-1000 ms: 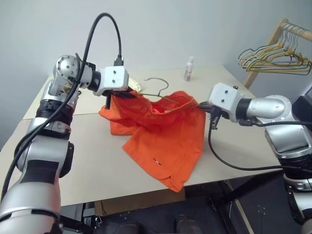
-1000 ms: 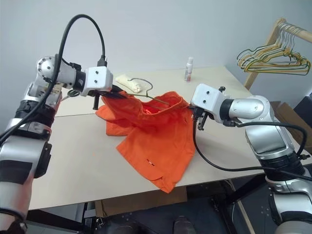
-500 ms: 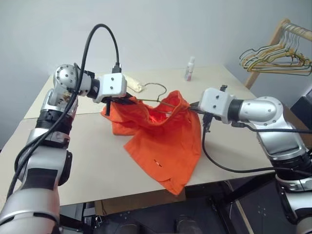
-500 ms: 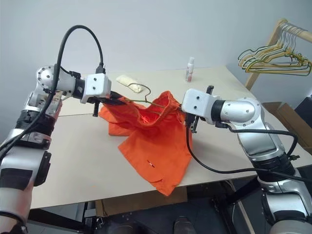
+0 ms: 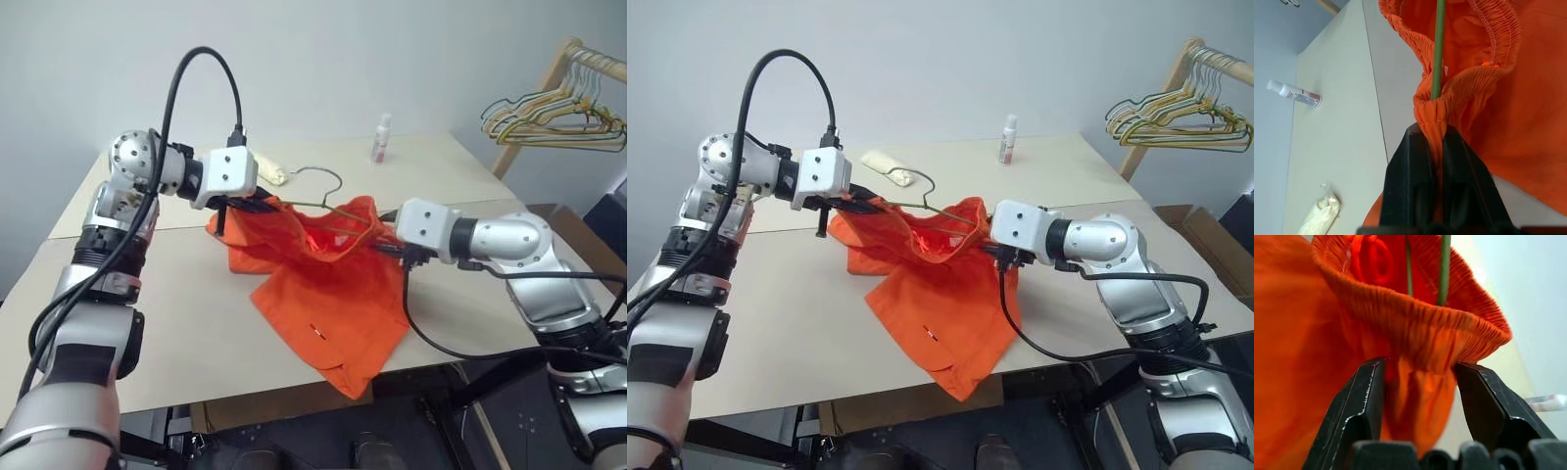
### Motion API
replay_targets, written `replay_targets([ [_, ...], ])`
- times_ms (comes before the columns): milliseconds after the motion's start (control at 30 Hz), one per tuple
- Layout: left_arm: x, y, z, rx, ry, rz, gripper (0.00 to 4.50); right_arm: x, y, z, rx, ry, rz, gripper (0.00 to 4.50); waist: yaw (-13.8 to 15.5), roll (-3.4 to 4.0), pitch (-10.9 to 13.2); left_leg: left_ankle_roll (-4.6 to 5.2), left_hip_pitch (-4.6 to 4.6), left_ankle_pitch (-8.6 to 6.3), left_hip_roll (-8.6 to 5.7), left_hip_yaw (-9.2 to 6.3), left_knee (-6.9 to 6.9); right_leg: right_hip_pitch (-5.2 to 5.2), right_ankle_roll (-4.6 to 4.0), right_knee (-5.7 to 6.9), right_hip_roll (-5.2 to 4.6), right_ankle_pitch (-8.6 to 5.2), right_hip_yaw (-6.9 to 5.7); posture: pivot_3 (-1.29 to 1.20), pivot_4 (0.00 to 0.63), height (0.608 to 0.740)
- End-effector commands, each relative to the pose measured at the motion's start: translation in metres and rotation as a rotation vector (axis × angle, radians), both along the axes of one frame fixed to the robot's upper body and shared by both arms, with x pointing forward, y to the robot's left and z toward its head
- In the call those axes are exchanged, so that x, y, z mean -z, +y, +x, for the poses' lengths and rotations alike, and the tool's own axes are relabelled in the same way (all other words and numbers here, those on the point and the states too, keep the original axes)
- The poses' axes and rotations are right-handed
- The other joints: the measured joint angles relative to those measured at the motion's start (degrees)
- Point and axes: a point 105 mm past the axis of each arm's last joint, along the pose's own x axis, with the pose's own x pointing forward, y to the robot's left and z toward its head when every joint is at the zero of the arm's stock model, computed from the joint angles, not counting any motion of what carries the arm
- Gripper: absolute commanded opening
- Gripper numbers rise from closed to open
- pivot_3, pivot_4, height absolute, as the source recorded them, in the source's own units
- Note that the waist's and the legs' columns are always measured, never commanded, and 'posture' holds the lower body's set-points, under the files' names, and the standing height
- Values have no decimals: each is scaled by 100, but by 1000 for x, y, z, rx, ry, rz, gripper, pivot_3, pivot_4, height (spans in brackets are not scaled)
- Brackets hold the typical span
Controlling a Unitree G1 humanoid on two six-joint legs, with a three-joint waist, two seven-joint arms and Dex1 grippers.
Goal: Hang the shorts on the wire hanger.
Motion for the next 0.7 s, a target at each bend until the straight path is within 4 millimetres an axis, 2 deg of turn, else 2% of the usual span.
replay_targets([
  [33,-17,-4,-5,46,-61,-33,0,-17,-4,1,18,-8,73,2704,-2,0,0,-1,-1,1,1,0,0,-1,0,0,0,0,0,-15,0,740],
  [167,-16,-5,-7,72,-64,-24,0,-22,0,1,13,47,142,2704,5,0,0,-1,-1,0,0,-1,0,0,0,-2,0,0,-1,-15,0,740],
  [400,-18,-9,-9,99,-52,-63,0,-16,5,-1,-3,104,144,2704,7,0,0,0,-1,0,-1,-1,0,0,0,-2,-1,0,-1,-12,0,740],
  [500,-16,-10,-9,101,-48,-53,0,-16,6,-1,-14,102,146,1825,6,0,0,0,-1,0,-1,-1,0,0,0,-1,-1,0,-1,-13,0,740],
  [633,-13,-8,1,51,-64,-79,0,-18,2,3,17,109,167,382,8,0,0,0,0,0,-1,-1,0,1,0,0,-1,0,-1,-14,0,740],
  [667,-14,-8,3,48,-81,-112,334,-18,1,3,17,104,162,63,9,0,0,-1,0,0,-1,-1,0,1,0,0,-1,0,-1,-14,0,740],
  [700,-17,-9,6,30,-66,-165,701,-18,0,2,14,86,151,0,10,0,0,-1,0,0,-1,-1,0,1,0,0,-1,0,-1,-15,0,740],
])
